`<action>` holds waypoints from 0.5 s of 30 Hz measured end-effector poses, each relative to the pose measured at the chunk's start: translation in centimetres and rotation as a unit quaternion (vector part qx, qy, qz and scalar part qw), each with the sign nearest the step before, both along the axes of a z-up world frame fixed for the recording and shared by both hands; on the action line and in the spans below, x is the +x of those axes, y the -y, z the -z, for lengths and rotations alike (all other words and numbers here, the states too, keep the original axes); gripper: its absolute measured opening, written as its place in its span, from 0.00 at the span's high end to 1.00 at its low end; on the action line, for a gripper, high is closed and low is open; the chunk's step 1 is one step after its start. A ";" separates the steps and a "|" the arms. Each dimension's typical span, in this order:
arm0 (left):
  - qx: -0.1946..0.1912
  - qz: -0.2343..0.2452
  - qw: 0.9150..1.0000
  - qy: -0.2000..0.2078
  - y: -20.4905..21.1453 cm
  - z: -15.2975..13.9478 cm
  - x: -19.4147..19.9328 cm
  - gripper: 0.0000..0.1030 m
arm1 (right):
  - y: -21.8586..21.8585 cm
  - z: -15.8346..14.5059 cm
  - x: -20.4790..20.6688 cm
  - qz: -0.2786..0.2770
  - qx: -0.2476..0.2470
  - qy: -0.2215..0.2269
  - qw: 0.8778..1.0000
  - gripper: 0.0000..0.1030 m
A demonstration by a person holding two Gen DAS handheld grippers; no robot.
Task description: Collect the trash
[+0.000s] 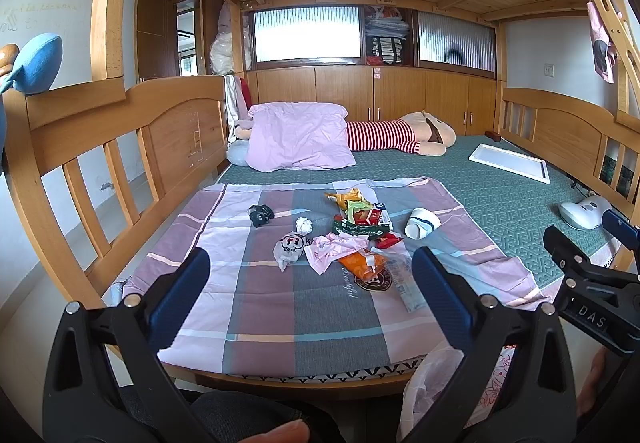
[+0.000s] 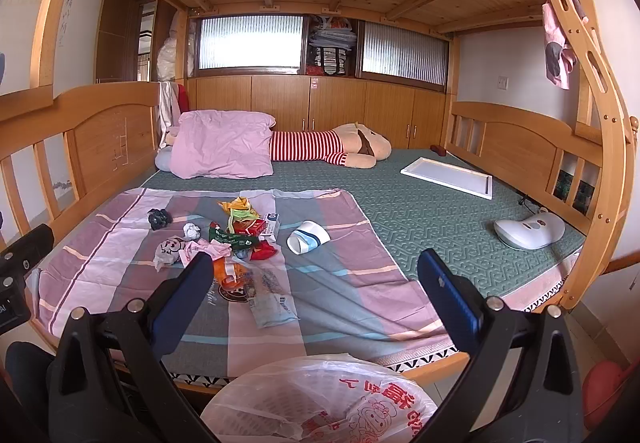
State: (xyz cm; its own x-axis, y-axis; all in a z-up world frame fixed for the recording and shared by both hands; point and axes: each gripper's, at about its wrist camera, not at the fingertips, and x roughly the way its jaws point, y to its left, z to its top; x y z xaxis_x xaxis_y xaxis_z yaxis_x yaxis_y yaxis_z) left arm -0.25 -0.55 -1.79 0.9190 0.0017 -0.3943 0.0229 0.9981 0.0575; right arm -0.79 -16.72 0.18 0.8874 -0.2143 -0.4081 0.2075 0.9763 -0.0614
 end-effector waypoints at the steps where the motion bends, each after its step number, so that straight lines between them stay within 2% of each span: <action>1: 0.000 0.000 1.000 0.000 0.0 0.0 0.0 0.03 | 0.0 0.0 0.0 0.000 0.000 0.000 1.000 0.03; 15: 0.000 0.005 1.000 -0.007 0.5 0.5 0.2 0.03 | 0.0 0.1 0.0 0.000 0.000 -0.001 1.000 0.03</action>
